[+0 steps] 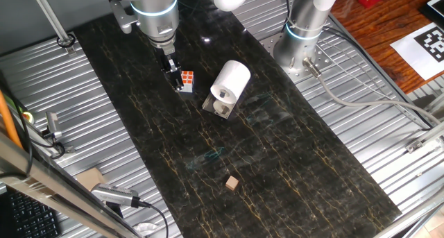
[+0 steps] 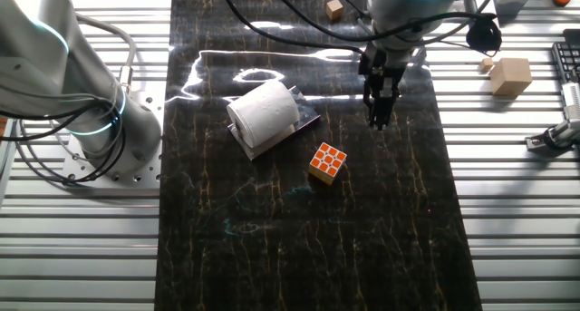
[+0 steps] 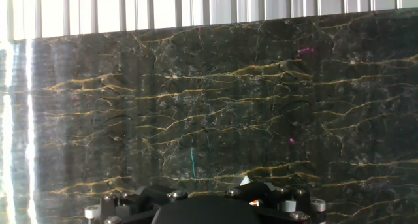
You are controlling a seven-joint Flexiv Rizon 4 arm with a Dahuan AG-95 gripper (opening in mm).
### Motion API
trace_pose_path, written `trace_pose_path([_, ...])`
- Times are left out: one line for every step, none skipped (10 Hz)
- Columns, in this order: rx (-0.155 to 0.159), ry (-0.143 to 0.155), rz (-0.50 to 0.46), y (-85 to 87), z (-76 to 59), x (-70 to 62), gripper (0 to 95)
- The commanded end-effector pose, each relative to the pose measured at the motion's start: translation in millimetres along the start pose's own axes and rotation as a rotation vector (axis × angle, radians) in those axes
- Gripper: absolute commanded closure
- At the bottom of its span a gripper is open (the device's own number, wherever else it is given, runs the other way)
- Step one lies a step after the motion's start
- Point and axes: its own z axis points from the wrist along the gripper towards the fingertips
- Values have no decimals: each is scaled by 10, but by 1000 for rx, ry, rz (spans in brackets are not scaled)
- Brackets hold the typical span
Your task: Take the roll of paper down from the shelf
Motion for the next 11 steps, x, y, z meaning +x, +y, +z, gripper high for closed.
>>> trace_pose_path([-27, -8, -253, 1, 0, 0, 950])
trace_pose_path([-26, -7, -253, 1, 0, 0, 950])
trace_pose_path([-26, -7, -253, 2, 0, 0, 950])
trace_pose_path([-26, -7, -253, 2, 0, 0, 950])
trace_pose_path([-27, -6, -254, 2, 0, 0, 950])
trace_pose_path([-29, -4, -258, 2, 1, 0, 950])
trace_pose_path([-31, -4, -259, 3, 1, -1, 950])
trace_pose_path([-34, -4, -259, 4, 2, -1, 950])
trace_pose_path([-37, -5, -256, 5, 2, -1, 950])
trace_pose_path([-38, 2, -267, 5, 2, -1, 950])
trace_pose_path([-40, 36, -274, 6, 3, -1, 950])
